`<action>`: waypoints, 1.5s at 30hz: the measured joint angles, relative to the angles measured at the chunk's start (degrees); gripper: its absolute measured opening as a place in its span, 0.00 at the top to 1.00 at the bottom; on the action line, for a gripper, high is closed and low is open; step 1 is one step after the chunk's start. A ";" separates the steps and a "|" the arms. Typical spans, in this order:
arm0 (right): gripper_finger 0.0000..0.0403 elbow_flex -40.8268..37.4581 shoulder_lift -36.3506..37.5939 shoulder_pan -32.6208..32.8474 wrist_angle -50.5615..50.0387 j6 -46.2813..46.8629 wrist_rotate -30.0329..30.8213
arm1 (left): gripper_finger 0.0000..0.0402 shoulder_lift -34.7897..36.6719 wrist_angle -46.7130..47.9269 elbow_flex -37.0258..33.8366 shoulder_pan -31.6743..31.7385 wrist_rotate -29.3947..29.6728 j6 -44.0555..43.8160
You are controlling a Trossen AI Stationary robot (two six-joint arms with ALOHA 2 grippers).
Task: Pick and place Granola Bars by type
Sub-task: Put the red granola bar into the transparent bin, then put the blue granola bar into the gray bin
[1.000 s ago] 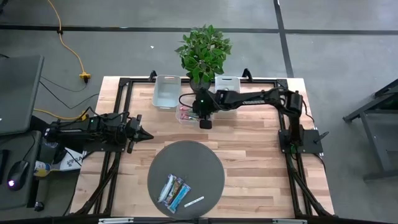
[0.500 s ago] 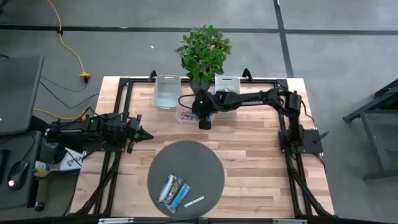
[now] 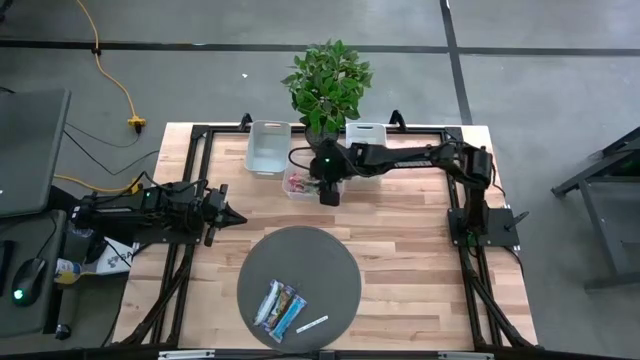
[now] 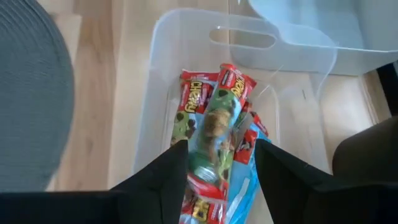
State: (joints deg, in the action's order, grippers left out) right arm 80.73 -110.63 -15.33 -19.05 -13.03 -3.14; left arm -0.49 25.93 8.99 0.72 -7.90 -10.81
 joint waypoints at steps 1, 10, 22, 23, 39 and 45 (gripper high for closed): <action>0.58 0.00 0.57 0.02 -0.30 0.61 -0.13 | 1.00 0.00 0.00 0.00 -0.01 0.00 0.00; 0.65 0.00 5.86 2.02 -7.25 10.83 -5.61 | 1.00 -0.02 0.00 0.00 -0.01 0.07 0.01; 0.98 0.00 13.16 10.57 -14.07 15.80 -15.44 | 1.00 0.00 0.00 0.00 -0.01 0.04 0.01; 0.97 0.00 13.84 11.31 -14.07 15.96 -15.23 | 1.00 -0.02 0.00 0.00 -0.01 0.02 0.00; 1.00 -3.75 27.31 17.32 -10.10 18.98 -3.44 | 1.00 -0.01 0.00 0.00 0.00 -0.02 0.00; 1.00 -26.04 42.08 17.35 10.97 28.79 -1.01 | 1.00 -0.01 0.00 0.00 -0.01 -0.04 0.00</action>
State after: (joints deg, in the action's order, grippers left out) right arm 54.69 -68.55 2.02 -8.08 15.75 -4.15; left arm -0.50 25.93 8.99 0.71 -7.94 -10.81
